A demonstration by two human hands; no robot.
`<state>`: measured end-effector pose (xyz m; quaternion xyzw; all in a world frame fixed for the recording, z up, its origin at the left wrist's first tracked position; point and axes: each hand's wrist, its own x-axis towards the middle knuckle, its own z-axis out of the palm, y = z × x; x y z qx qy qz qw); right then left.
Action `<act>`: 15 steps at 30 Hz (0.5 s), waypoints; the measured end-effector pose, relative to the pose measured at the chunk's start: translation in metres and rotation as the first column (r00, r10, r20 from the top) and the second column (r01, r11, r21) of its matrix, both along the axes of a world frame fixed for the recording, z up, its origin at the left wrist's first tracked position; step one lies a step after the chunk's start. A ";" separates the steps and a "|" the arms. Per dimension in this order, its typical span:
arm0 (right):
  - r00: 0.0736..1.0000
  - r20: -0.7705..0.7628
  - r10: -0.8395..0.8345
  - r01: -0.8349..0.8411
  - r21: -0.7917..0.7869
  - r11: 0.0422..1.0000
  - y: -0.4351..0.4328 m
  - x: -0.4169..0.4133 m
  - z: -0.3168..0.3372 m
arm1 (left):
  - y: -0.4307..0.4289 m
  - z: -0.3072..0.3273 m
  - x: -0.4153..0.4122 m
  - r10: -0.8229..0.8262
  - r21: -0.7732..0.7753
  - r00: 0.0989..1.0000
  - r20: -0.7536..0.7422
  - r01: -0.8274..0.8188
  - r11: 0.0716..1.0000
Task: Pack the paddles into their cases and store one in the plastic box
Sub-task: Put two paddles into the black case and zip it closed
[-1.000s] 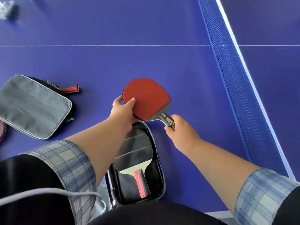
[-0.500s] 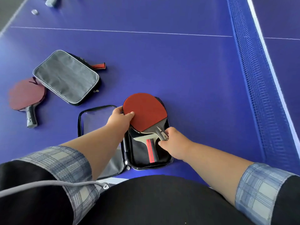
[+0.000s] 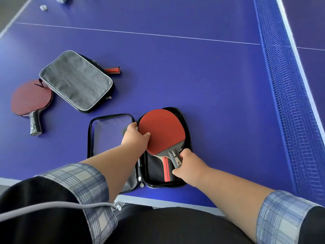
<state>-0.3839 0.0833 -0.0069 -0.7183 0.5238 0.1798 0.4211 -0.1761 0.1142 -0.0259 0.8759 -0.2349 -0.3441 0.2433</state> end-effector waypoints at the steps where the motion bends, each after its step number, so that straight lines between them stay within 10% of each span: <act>1: 1.000 -0.013 0.016 -0.016 0.006 1.000 0.000 0.001 0.001 | 0.002 0.000 -0.001 -0.010 -0.005 1.000 0.015 0.010 1.000; 15: 0.992 -0.126 0.009 -0.019 -0.084 0.996 0.008 0.009 0.011 | 0.025 0.022 0.017 -0.200 0.065 0.980 -0.019 0.201 0.977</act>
